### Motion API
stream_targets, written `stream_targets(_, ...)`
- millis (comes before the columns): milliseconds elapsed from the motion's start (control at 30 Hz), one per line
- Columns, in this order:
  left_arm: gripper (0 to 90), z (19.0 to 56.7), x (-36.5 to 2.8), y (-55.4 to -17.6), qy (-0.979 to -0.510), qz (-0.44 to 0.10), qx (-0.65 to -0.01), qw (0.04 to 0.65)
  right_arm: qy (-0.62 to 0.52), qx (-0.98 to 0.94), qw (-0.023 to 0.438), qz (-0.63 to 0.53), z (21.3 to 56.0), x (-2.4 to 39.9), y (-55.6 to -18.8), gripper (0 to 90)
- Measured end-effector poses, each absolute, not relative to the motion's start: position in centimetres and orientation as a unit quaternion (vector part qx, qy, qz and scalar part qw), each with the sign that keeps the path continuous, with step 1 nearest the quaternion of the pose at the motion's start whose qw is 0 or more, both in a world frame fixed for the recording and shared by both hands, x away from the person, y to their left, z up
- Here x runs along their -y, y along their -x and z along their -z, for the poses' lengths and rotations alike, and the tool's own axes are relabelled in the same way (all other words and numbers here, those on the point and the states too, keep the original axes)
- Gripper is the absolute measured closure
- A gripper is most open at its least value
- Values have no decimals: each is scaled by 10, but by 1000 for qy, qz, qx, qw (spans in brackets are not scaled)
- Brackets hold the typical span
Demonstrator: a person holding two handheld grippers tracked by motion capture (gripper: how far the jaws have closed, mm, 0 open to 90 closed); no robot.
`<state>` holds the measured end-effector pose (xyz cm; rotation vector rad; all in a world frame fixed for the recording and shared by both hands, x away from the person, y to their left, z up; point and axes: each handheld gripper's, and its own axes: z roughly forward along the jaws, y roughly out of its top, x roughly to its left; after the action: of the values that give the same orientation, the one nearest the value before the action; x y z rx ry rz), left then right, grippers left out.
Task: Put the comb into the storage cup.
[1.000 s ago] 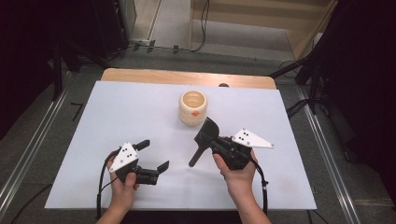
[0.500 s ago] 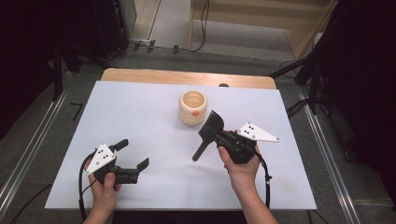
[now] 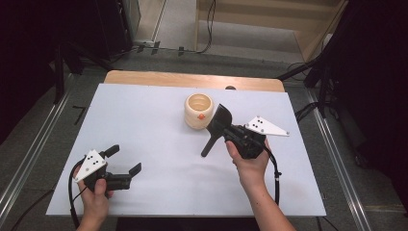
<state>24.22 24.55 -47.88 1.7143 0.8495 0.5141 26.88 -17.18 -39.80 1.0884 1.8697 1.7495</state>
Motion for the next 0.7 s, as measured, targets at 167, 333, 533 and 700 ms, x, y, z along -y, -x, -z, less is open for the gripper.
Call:
stream_targets(167, 0, 479, -257, -241, -720, -224, -365, 546, -385, -662, 182, -617, 395, 171, -274, 832)
stream_targets(333, 0, 479, -267, -239, -720, -229, -371, 540, -387, -661, 181, -617, 393, 171, -280, 832)
stream_targets(533, 0, 481, -279, -236, -719, -231, -378, 536, -387, -660, 182, -618, 390, 171, -286, 832)
stream_targets(700, 0, 482, -287, -235, -716, -235, -383, 535, -390, -658, 183, -618, 388, 172, -292, 832)
